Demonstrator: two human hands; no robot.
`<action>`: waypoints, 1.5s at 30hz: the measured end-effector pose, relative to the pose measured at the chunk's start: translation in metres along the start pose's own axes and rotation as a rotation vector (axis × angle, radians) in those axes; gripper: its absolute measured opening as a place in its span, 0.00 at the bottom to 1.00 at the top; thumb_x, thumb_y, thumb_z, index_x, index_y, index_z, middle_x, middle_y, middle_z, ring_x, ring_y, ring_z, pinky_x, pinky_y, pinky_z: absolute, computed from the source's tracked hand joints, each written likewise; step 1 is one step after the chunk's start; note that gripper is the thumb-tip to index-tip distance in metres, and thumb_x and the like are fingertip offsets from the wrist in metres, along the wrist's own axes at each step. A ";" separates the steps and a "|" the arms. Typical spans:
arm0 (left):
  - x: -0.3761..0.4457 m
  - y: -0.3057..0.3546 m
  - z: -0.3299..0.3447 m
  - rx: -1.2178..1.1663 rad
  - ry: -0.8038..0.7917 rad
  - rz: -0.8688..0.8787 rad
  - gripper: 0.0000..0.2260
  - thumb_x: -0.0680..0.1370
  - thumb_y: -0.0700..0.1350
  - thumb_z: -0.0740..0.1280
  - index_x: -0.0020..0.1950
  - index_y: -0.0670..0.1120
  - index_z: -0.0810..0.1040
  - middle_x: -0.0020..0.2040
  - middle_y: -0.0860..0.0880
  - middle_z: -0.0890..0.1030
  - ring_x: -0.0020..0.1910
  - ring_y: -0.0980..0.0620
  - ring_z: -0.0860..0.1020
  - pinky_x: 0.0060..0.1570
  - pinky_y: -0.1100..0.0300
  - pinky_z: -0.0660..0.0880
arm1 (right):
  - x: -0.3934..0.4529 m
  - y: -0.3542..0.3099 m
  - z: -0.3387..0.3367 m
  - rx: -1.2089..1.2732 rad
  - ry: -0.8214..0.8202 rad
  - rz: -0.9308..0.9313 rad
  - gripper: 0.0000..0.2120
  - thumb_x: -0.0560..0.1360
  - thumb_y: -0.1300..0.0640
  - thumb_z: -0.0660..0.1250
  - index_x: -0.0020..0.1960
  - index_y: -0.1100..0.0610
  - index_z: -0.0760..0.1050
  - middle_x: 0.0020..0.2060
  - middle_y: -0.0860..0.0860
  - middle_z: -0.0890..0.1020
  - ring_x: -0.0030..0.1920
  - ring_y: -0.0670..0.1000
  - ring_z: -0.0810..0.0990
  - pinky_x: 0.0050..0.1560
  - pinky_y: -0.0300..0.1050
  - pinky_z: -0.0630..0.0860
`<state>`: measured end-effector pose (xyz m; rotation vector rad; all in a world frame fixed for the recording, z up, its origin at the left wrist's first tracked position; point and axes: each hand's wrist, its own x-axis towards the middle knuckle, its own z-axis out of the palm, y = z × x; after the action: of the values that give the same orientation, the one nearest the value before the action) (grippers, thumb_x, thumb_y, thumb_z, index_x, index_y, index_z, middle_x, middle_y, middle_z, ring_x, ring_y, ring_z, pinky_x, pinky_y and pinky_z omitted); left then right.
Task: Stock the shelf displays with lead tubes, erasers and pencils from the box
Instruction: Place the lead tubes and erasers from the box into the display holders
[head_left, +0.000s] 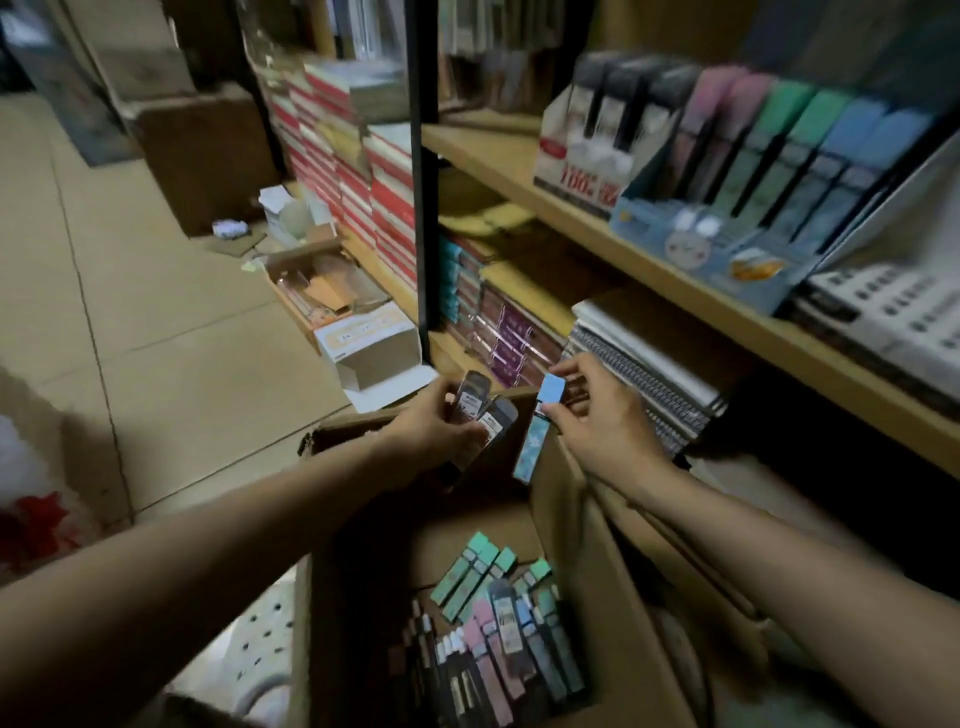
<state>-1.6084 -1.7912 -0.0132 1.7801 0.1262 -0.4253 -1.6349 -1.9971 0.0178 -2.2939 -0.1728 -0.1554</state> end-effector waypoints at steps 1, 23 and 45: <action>-0.005 0.022 -0.002 0.000 -0.003 0.052 0.15 0.75 0.40 0.71 0.55 0.55 0.71 0.49 0.52 0.80 0.44 0.56 0.81 0.30 0.61 0.78 | 0.002 -0.012 -0.017 0.002 0.037 -0.023 0.13 0.74 0.59 0.71 0.53 0.49 0.71 0.40 0.41 0.78 0.39 0.34 0.78 0.35 0.27 0.74; -0.026 0.212 0.048 -0.478 -0.223 0.254 0.15 0.77 0.36 0.67 0.63 0.45 0.72 0.50 0.42 0.80 0.50 0.44 0.81 0.52 0.47 0.78 | 0.043 -0.116 -0.270 -0.536 0.424 -0.206 0.13 0.72 0.59 0.74 0.53 0.55 0.72 0.46 0.48 0.79 0.44 0.44 0.79 0.39 0.30 0.74; 0.020 0.228 0.039 -0.613 -0.292 0.245 0.16 0.77 0.37 0.66 0.64 0.46 0.71 0.56 0.42 0.80 0.50 0.46 0.82 0.36 0.52 0.80 | 0.066 -0.062 -0.235 -0.530 0.380 -0.115 0.15 0.68 0.57 0.78 0.48 0.50 0.75 0.41 0.42 0.79 0.41 0.35 0.77 0.40 0.26 0.72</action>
<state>-1.5281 -1.8896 0.1814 1.1001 -0.1546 -0.4101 -1.5945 -2.1261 0.2299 -2.7197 -0.0701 -0.7687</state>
